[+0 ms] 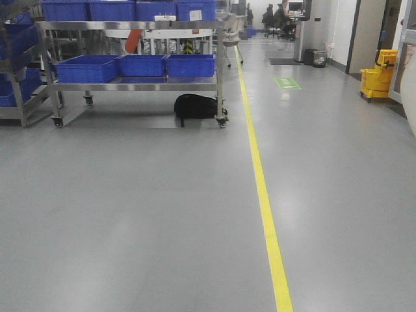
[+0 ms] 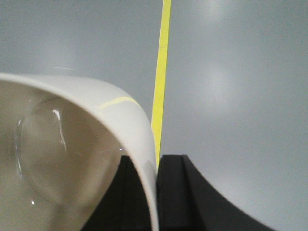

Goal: Move white bin to right shelf second layer
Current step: 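Drive along the yellow floor line carrying the bin in the right gripper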

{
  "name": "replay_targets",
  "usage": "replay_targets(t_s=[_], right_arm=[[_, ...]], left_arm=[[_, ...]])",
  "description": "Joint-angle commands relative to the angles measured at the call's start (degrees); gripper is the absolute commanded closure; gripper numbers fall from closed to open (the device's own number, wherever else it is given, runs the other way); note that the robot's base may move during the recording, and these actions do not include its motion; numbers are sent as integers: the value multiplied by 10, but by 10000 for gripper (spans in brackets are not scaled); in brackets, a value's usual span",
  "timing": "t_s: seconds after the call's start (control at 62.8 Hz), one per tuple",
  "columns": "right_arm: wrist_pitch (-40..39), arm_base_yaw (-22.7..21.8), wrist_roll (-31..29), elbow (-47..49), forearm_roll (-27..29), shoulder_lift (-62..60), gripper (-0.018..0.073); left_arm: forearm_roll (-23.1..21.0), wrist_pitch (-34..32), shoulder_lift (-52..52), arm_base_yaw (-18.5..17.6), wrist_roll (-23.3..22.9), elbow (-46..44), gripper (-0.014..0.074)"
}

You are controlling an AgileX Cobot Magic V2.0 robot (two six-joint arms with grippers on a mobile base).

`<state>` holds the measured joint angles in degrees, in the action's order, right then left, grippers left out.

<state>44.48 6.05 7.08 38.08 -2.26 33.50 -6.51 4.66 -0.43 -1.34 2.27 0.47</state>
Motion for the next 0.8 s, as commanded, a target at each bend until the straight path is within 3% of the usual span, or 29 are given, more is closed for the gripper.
replay_targets(t_s=[0.0, 0.78], right_arm=[[-50, -1, 1, 18, -1, 1, 504], [-50, -1, 1, 18, -1, 1, 504]], left_arm=[[-1, -50, -11, -4, -3, 16, 512], [-1, -50, -11, -4, -3, 16, 512]])
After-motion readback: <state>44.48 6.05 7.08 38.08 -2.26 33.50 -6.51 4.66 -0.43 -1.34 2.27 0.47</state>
